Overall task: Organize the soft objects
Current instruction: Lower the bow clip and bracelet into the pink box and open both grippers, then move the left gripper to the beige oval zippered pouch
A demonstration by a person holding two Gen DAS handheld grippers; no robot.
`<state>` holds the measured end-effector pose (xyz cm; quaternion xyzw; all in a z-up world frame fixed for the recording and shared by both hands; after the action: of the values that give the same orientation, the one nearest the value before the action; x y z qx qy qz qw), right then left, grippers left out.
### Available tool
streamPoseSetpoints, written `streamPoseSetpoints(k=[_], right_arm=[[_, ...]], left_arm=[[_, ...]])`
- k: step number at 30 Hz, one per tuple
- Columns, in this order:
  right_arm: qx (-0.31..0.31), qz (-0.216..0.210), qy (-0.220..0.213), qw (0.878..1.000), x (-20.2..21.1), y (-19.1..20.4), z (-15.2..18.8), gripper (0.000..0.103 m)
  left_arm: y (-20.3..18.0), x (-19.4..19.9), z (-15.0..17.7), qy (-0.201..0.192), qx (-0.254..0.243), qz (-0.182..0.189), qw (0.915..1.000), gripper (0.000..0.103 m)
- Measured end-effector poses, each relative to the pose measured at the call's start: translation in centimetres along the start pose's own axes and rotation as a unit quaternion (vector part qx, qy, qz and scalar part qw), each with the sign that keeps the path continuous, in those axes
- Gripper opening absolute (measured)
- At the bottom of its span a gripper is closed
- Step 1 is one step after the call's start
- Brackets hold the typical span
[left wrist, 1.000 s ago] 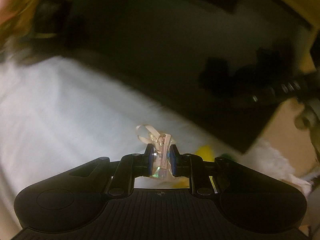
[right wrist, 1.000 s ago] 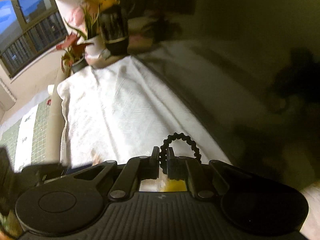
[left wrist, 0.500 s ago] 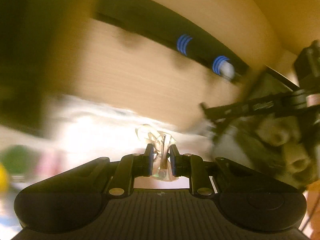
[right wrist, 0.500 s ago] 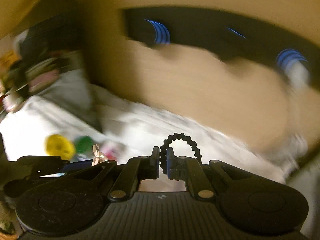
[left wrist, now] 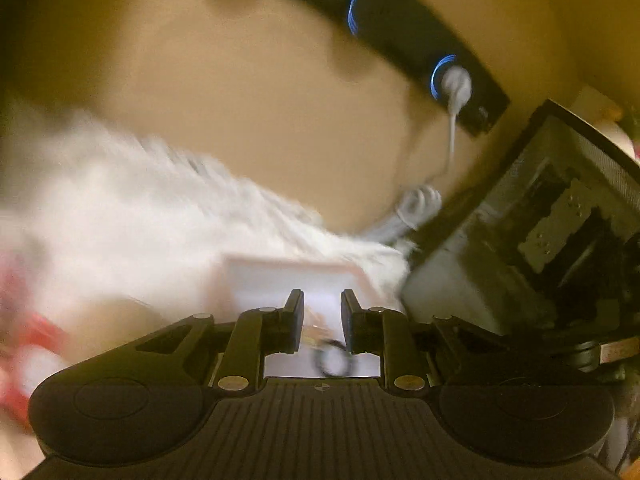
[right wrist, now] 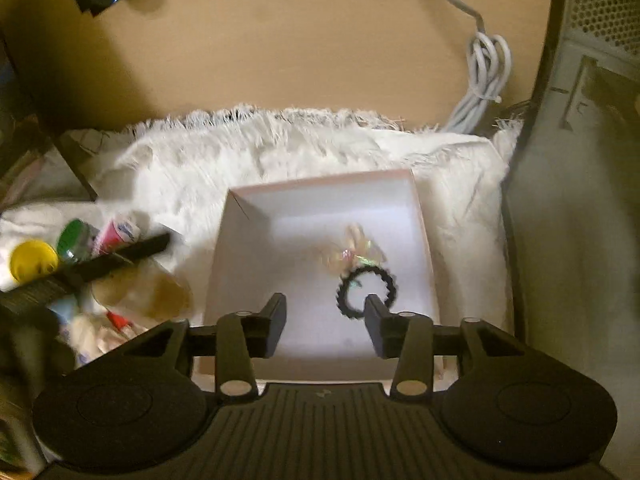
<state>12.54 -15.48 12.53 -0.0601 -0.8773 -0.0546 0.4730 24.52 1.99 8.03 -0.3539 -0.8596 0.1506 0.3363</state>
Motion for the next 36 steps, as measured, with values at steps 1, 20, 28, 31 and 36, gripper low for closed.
streamPoseSetpoints(k=[1, 20, 28, 31, 36], right_arm=[[0.017, 0.005, -0.010, 1.000, 0.2, 0.5, 0.4, 0.049], [0.201, -0.095, -0.020, 0.975, -4.2, 17.2, 11.5, 0.069], [0.229, -0.089, -0.089, 0.965, -3.1, 22.1, 8.9, 0.064], [0.257, -0.094, -0.088, 0.958, -4.3, 25.7, 7.6, 0.021], [0.269, -0.056, -0.107, 0.956, -7.7, 29.9, 5.7, 0.020]], left_arm=[[0.4, 1.9, -0.1, -0.012, -0.015, -0.008, 0.9998, 0.022], [15.7, 19.0, 9.4, -0.021, 0.071, -0.203, 0.9765, 0.022], [16.4, 18.3, 12.2, -0.004, 0.094, -0.140, 0.9857, 0.022], [16.8, 18.3, 14.1, 0.018, 0.112, -0.111, 0.9872, 0.022], [18.5, 18.0, 15.3, 0.003, 0.185, -0.078, 0.9796, 0.022]])
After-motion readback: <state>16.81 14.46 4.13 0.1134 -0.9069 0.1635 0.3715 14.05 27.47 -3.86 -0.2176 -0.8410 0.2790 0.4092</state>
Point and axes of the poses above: each gripper's, at about its wrist camera, not at the fingertips, and x roughly against the way its jaws point, y to its left, z to its underside, the point moved 5 cm from there along -x, roughly the way its jaws point, and after that the axes turned 4 degrees about z, right-handed, at the moved point
